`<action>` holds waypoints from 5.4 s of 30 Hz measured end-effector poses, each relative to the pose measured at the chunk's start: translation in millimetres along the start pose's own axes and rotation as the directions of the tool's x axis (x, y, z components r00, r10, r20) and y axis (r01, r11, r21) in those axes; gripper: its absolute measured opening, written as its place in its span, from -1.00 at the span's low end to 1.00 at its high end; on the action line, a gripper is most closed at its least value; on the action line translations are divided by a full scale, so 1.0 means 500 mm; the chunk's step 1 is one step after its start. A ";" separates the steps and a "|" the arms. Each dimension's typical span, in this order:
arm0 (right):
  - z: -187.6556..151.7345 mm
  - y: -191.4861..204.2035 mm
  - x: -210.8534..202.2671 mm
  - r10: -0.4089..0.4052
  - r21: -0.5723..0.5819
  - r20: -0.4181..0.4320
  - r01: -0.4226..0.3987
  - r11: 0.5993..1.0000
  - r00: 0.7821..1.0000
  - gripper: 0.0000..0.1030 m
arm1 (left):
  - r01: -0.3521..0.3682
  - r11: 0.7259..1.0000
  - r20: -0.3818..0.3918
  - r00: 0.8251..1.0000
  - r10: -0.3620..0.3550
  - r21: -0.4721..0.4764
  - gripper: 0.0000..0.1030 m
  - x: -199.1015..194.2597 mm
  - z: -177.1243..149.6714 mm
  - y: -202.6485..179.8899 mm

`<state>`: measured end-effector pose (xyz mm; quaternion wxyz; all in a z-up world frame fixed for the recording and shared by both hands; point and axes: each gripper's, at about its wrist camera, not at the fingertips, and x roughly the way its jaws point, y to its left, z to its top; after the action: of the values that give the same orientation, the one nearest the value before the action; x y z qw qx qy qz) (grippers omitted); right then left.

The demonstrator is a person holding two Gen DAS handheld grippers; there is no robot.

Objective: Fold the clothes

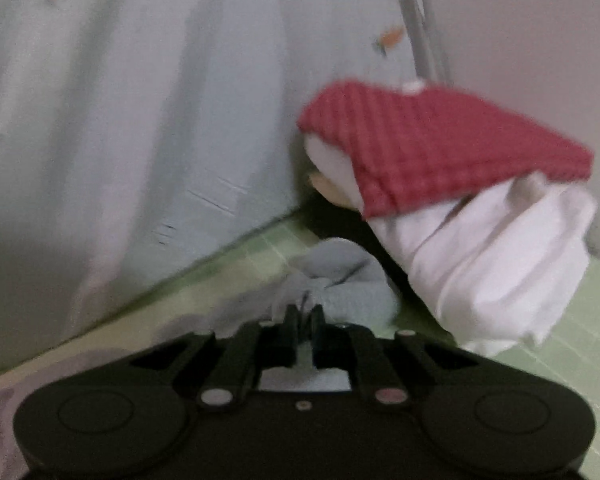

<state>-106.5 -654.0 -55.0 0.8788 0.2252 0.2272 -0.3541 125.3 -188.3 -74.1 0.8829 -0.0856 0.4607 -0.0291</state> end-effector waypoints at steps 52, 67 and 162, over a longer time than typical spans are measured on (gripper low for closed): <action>-0.052 -0.196 -0.034 -0.031 0.004 -0.131 0.031 0.999 0.991 -0.74 | -0.032 0.992 0.001 0.999 0.032 0.119 0.53 -0.128 -0.175 0.021; -0.152 0.418 -0.078 0.447 -0.094 -0.169 -0.465 0.880 0.879 -0.72 | 0.008 0.994 0.001 1.000 -0.008 0.108 0.53 -0.087 -0.053 0.194; -0.124 -0.024 0.017 -0.145 -0.085 -0.286 0.125 0.988 0.947 0.79 | -0.288 0.957 0.187 0.943 0.275 0.043 -0.84 -0.028 0.049 0.161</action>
<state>-124.6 -631.8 -111.6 0.8164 0.2296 0.3804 -0.3688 135.1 -104.0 -63.2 0.9182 0.0096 0.3858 0.0890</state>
